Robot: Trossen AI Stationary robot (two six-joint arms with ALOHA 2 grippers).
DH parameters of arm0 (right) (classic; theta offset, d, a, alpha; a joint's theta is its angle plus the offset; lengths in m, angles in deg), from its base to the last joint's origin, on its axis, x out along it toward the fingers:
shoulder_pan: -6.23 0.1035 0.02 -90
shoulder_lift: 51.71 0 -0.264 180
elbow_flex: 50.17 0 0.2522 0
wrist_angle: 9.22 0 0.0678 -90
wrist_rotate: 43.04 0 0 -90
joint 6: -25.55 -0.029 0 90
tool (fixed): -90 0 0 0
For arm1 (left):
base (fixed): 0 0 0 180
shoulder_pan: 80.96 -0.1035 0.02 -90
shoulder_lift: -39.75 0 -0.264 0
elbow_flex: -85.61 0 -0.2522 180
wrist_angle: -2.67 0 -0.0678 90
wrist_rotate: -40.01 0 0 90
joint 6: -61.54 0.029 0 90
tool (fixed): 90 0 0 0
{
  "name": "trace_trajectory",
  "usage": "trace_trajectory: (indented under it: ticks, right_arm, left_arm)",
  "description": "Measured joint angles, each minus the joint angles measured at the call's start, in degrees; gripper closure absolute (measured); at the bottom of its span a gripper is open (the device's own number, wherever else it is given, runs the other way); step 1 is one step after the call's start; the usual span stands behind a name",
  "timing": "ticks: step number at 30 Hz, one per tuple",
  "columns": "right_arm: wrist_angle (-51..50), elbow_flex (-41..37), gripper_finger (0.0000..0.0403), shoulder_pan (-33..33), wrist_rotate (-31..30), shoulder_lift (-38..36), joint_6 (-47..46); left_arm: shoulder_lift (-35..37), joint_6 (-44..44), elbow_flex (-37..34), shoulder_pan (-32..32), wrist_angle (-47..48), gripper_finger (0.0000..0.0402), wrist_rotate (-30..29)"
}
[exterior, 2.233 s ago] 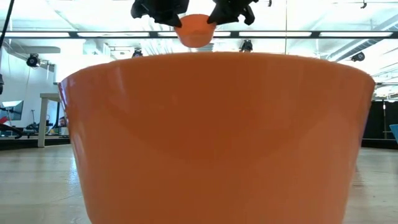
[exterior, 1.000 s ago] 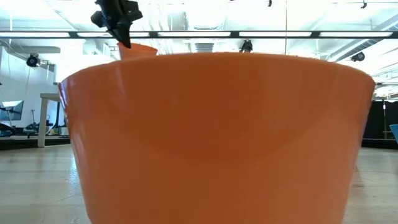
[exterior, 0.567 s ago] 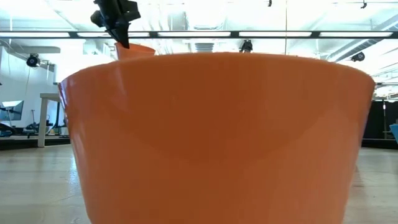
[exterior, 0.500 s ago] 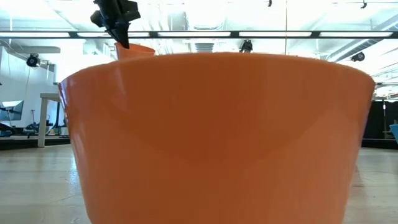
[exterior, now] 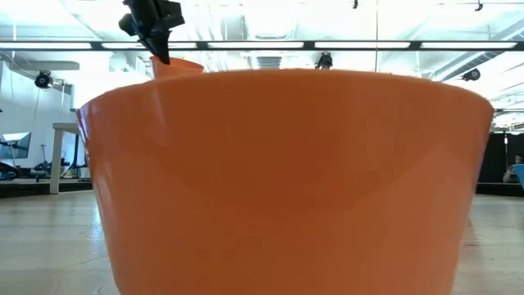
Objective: Pick & Place Mini bowls
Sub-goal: Put the top orange bowl on the center part of the shelf
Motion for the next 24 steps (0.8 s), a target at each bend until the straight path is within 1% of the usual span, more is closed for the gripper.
trace_trajectory:
  ticks: [11,16,18,24]
  right_arm:
    - [0.00,0.00,0.0229,0.00,0.02,0.00,-0.03]
    - [0.01,0.00,0.0229,0.00,0.01,0.00,-0.03]
    - [0.02,0.00,0.0229,0.00,0.00,0.00,0.08]
    - [0.14,0.00,0.0229,0.00,0.02,0.00,0.05]
  left_arm:
    - [0.00,-0.02,0.00,0.00,1.06,0.0401,0.00]
    - [0.00,-0.28,0.01,-1.19,1.36,0.0401,0.42]
    - [0.00,-0.31,0.09,-2.35,1.44,0.0401,1.50]
    - [-0.40,-0.46,0.11,-6.73,2.89,0.0401,7.18]
